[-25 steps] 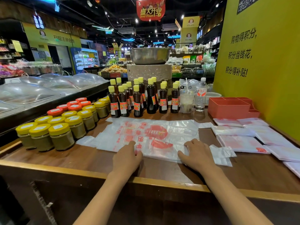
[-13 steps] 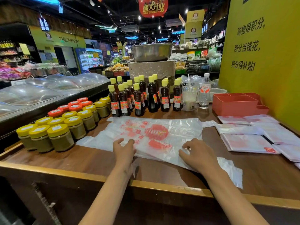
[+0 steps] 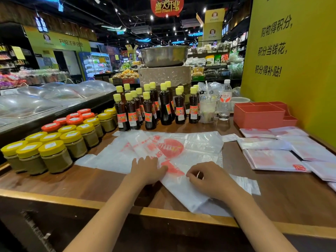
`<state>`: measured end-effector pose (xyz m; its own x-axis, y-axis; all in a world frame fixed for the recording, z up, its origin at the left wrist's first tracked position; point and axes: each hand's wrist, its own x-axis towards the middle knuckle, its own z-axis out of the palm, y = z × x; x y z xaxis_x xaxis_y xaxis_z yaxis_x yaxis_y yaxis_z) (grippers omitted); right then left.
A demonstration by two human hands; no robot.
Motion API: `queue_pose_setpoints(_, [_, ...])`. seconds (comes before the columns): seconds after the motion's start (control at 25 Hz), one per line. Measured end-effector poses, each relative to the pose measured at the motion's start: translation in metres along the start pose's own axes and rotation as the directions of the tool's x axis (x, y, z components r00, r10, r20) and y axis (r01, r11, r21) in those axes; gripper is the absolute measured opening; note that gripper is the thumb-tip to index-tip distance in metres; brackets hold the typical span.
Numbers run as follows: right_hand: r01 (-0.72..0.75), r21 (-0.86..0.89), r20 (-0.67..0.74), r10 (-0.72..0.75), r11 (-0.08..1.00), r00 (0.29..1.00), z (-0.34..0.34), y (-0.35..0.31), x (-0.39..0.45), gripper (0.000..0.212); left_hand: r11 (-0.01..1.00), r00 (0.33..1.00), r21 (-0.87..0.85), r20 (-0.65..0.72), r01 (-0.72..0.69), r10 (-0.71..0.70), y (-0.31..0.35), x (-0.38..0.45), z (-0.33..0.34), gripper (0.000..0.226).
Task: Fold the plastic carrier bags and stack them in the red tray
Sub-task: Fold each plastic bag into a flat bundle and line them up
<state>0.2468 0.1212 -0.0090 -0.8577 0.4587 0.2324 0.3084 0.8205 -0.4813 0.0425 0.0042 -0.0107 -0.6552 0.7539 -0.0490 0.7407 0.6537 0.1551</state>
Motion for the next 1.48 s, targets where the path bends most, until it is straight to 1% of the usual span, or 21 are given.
queue_pose_setpoints(0.12, [0.040, 0.102, 0.114, -0.052, 0.994, 0.992, -0.003, 0.000, 0.006, 0.024, 0.989, 0.987, -0.028, 0.074, -0.143, 0.144, 0.001, 0.022, 0.007, 0.074])
queue_pose_setpoints(0.2, [0.032, 0.119, 0.167, -0.052, 0.992, 0.985, -0.006, 0.004, 0.012, 0.026, 0.973, 0.970, -0.020, 0.069, -0.231, 0.232, 0.007, 0.030, 0.011, 0.075])
queue_pose_setpoints(0.28, [0.035, 0.103, 0.137, -0.049, 0.994, 0.989, -0.010, 0.012, 0.020, 0.025, 0.943, 0.944, -0.067, 0.040, -0.326, 0.329, 0.016, 0.034, 0.011, 0.067])
queue_pose_setpoints(0.36, [0.038, 0.081, 0.099, -0.046, 0.996, 0.994, -0.010, 0.022, 0.030, 0.021, 0.881, 0.910, -0.239, -0.034, -0.408, 0.413, 0.023, 0.037, 0.012, 0.058])
queue_pose_setpoints(0.4, [0.034, 0.082, 0.089, -0.041, 0.996, 0.995, -0.009, 0.026, 0.036, 0.020, 0.839, 0.906, -0.351, -0.083, -0.416, 0.415, 0.025, 0.039, 0.012, 0.053])
queue_pose_setpoints(0.48, [0.008, 0.105, 0.064, -0.015, 0.994, 0.998, -0.006, 0.033, 0.041, 0.021, 0.738, 0.922, -0.555, -0.193, -0.384, 0.335, 0.026, 0.040, 0.013, 0.043])
queue_pose_setpoints(0.52, [-0.008, 0.136, 0.050, 0.001, 0.991, 0.999, -0.004, 0.035, 0.042, 0.023, 0.701, 0.933, -0.616, -0.226, -0.359, 0.280, 0.023, 0.041, 0.014, 0.038])
queue_pose_setpoints(0.56, [-0.017, 0.172, 0.041, 0.010, 0.985, 0.999, -0.002, 0.036, 0.041, 0.024, 0.687, 0.940, -0.641, -0.243, -0.342, 0.241, 0.019, 0.042, 0.014, 0.034])
queue_pose_setpoints(0.64, [-0.014, 0.190, 0.050, 0.004, 0.982, 0.999, -0.001, 0.037, 0.037, 0.025, 0.744, 0.938, -0.573, -0.249, -0.343, 0.240, 0.009, 0.043, 0.013, 0.028])
queue_pose_setpoints(0.72, [0.020, 0.162, 0.098, -0.036, 0.987, 0.995, 0.000, 0.037, 0.033, 0.027, 0.804, 0.938, -0.484, -0.206, -0.345, 0.279, 0.001, 0.043, 0.012, 0.031])
queue_pose_setpoints(0.76, [0.038, 0.162, 0.124, -0.058, 0.986, 0.991, -0.001, 0.036, 0.030, 0.028, 0.816, 0.939, -0.466, -0.177, -0.343, 0.294, -0.002, 0.042, 0.011, 0.032])
queue_pose_setpoints(0.84, [0.040, 0.139, 0.164, -0.063, 0.989, 0.984, -0.004, 0.036, 0.027, 0.033, 0.806, 0.933, -0.473, -0.133, -0.357, 0.335, -0.002, 0.041, 0.011, 0.037])
queue_pose_setpoints(0.88, [0.028, 0.096, 0.167, -0.044, 0.995, 0.985, -0.006, 0.038, 0.026, 0.037, 0.789, 0.924, -0.488, -0.125, -0.374, 0.361, 0.000, 0.038, 0.010, 0.040])
queue_pose_setpoints(1.0, [-0.025, -0.064, 0.149, 0.034, 0.998, 0.988, -0.009, 0.046, 0.028, 0.047, 0.749, 0.892, -0.494, -0.154, -0.442, 0.425, 0.002, 0.031, 0.008, 0.045])
queue_pose_setpoints(1.08, [-0.024, -0.085, 0.143, 0.036, 0.996, 0.989, -0.008, 0.052, 0.029, 0.051, 0.722, 0.855, -0.474, -0.156, -0.504, 0.495, 0.003, 0.028, 0.007, 0.043])
queue_pose_setpoints(1.2, [-0.043, -0.049, 0.127, 0.049, 0.998, 0.991, -0.005, 0.057, 0.028, 0.048, 0.706, 0.799, -0.408, -0.110, -0.579, 0.591, 0.008, 0.022, 0.006, 0.037])
queue_pose_setpoints(1.28, [-0.046, -0.033, 0.121, 0.050, 0.998, 0.991, -0.004, 0.060, 0.027, 0.048, 0.711, 0.784, -0.368, -0.094, -0.600, 0.613, 0.010, 0.020, 0.005, 0.034])
queue_pose_setpoints(1.36, [-0.041, 0.008, 0.100, 0.040, 0.999, 0.994, -0.004, 0.064, 0.027, 0.046, 0.717, 0.793, -0.380, -0.082, -0.584, 0.603, 0.010, 0.021, 0.003, 0.029])
queue_pose_setpoints(1.48, [-0.004, 0.100, 0.037, 0.000, 0.995, 0.999, -0.007, 0.060, 0.025, 0.041, 0.705, 0.809, -0.447, -0.080, -0.551, 0.582, 0.012, 0.019, 0.001, 0.025])
